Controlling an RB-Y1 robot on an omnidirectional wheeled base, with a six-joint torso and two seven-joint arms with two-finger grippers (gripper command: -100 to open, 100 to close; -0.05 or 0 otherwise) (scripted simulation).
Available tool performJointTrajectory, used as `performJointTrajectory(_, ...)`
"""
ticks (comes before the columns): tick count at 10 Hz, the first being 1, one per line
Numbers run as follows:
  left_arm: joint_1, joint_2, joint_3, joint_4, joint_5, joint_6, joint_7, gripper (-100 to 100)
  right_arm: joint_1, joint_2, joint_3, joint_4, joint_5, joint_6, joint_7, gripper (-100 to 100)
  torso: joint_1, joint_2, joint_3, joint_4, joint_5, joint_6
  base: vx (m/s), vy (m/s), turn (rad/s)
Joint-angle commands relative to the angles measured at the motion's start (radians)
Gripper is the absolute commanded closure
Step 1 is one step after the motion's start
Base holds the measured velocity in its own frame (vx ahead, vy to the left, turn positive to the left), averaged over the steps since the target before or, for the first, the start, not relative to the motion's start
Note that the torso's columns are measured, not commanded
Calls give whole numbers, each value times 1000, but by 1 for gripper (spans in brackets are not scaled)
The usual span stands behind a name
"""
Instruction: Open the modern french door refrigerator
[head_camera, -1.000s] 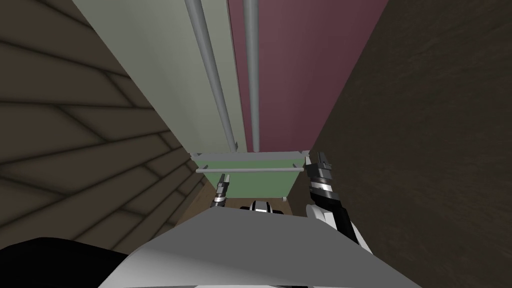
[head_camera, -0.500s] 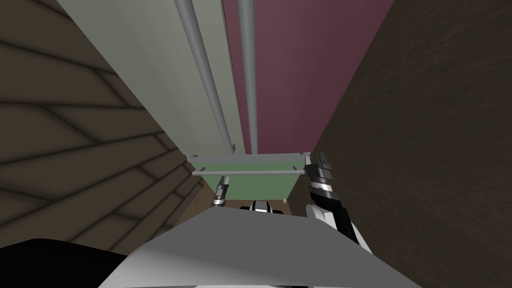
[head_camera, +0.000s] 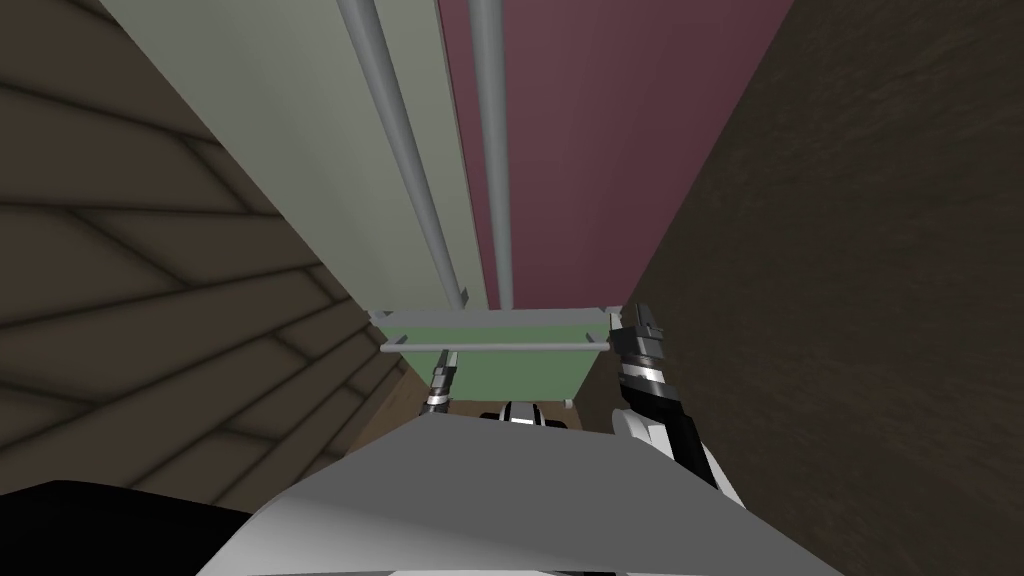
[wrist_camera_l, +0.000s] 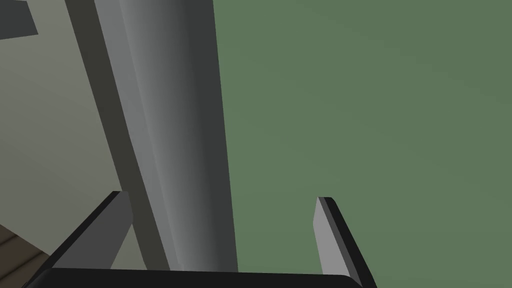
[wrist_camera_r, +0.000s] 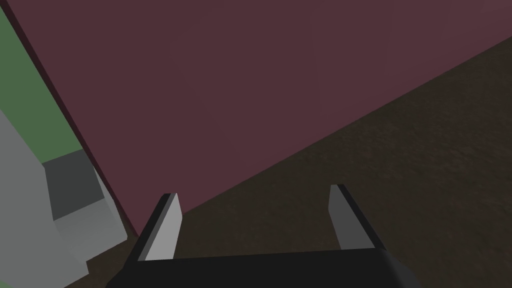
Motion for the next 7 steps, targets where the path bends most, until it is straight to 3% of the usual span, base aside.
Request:
performJointTrajectory(1, -27, 16, 7, -29, 6, 58, 10, -100, 0, 0, 0, 0, 0, 0, 0, 0, 1, -1, -1, 0, 0, 0, -24, -22, 10)
performJointTrajectory(4, -43, 20, 9, -23, 7, 67, 11, -100, 0, 0, 0, 0, 0, 0, 0, 0, 1, -3, -2, -1, 0, 0, -16, -18, 3)
performJointTrajectory(5, -13, 9, 4, -20, 3, 36, 6, 100, 0, 0, 0, 0, 0, 0, 0, 0, 2, -3, -2, -1, 0, 0, 21, 20, -10)
performJointTrajectory(7, 7, -1, -1, -7, -1, 2, 0, 100, 0, 0, 0, 0, 0, 0, 0, 0, 6, -9, -4, -5, 4, 0, 25, 29, -12)
